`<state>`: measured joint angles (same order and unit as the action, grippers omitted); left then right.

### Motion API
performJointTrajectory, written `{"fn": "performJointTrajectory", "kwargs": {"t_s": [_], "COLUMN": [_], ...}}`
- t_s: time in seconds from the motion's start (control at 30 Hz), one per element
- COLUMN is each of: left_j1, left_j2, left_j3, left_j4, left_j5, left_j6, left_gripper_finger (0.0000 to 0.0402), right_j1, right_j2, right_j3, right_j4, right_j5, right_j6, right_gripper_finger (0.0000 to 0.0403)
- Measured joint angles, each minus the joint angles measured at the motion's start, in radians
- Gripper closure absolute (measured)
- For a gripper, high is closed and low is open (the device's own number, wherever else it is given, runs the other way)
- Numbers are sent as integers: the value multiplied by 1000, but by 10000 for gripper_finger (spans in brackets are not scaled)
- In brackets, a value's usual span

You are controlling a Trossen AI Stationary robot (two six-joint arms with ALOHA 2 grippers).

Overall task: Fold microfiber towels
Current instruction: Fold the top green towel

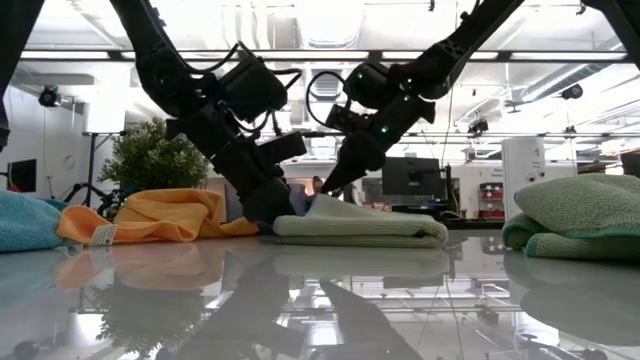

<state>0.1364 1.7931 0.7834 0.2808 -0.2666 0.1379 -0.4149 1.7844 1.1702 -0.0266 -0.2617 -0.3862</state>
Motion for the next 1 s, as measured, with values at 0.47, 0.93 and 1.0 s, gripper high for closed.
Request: {"fn": "performJointTrajectory", "kwargs": {"t_s": [0.47,0.93,1.0], "left_j1": [0,-13,-18], "left_j2": [0,-41,-66], "left_j3": [0,2,2], "left_j4": [-4,-79,-85], "left_j5": [26,64,66], "left_j6": [-1,-27,-27], "left_gripper_finger": [304,304,304], "right_j1": [4,3,2], "right_j2": [80,79,77], "right_j3": [-1,0,3], "right_j4": [59,62,61], "right_j5": [79,45,45], "right_j6": [-5,46,50], "right_gripper_finger": [394,332,317]}}
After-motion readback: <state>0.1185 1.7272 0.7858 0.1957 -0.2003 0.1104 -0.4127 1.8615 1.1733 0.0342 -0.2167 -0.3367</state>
